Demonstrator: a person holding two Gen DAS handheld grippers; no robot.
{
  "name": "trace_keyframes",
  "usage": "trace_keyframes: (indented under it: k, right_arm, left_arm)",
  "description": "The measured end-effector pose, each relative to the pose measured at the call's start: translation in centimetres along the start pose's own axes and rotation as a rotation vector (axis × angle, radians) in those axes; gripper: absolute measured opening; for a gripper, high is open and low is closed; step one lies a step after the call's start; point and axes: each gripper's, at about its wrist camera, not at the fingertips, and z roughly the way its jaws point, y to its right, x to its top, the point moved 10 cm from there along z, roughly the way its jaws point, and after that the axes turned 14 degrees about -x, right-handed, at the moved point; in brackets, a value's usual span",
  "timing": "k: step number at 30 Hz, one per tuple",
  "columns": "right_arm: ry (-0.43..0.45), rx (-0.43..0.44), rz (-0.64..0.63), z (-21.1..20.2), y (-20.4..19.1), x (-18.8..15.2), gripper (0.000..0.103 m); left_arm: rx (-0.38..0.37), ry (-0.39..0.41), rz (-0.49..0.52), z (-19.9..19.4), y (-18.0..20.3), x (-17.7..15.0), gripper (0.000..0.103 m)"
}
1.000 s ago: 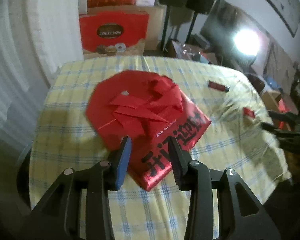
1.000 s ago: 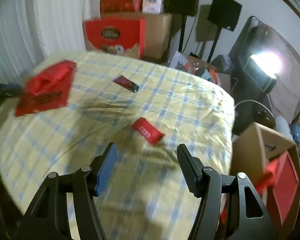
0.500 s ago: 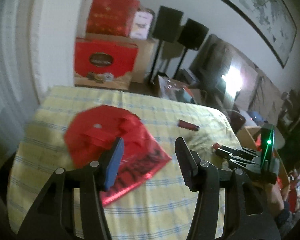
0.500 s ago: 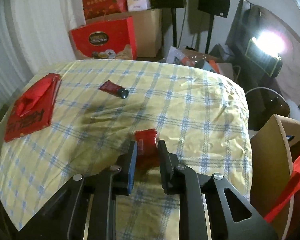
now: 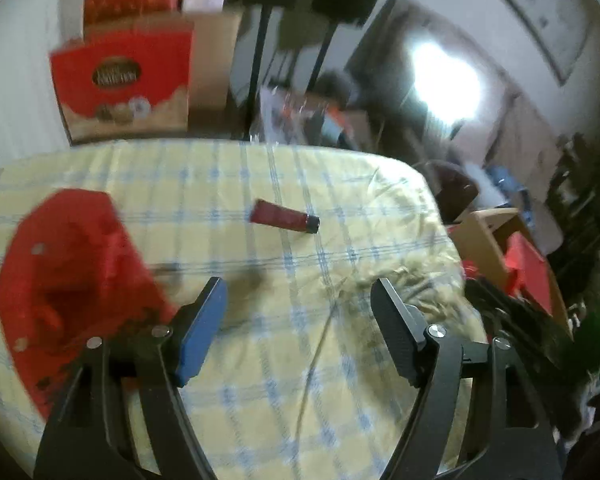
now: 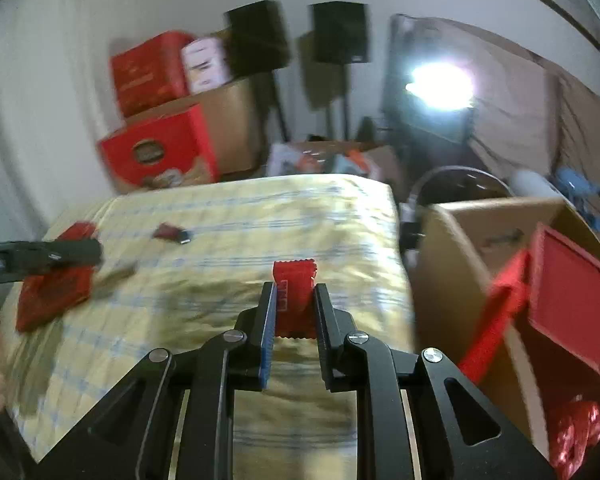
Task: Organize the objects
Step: 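Close the right gripper on a small red packet while the left gripper approaches a red tube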
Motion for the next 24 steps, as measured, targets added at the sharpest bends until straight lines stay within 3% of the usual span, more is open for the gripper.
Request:
trace_keyframes:
  k: [4,6,8,11,14,17,19,22,24]
  right_arm:
    - [-0.047,0.028,0.11,0.8,2.5,-0.5,0.017]
    - [-0.049,0.033,0.114,0.8,2.9,-0.7,0.017]
    - [-0.052,0.04,0.106,0.7,2.8,-0.8,0.017]
    - [-0.053,0.073,0.102,0.3,2.1,-1.0,0.017]
    - [-0.053,0.099,0.08,0.0,0.9,-1.3,0.017]
    - [-0.048,0.12,0.049,-0.2,-0.3,-1.5,0.017]
    - [-0.046,0.126,0.037,-0.4,-0.7,-1.6,0.017]
    - [-0.047,0.139,0.029,-0.3,-1.0,-1.6,0.017]
    - [-0.046,0.145,0.031,-0.4,-1.0,-1.6,0.017]
  left_arm:
    - [0.066,0.029,-0.048,3.5,-0.6,1.4,0.071]
    - [0.093,0.023,0.0,5.2,-0.6,2.2,0.074]
    - [0.134,0.027,0.043,5.9,-1.0,2.8,0.089]
    - [0.147,0.054,0.02,6.6,-1.8,3.5,0.09]
    - [0.135,0.026,0.028,7.7,-2.0,3.6,0.091]
    - [0.173,-0.039,0.141,9.0,-1.6,3.1,0.097]
    - [0.204,-0.05,0.206,9.4,-1.0,2.6,0.097]
    - [0.186,-0.056,0.214,9.5,-0.4,2.4,0.096]
    - [0.187,-0.047,0.219,9.4,-0.3,2.5,0.089]
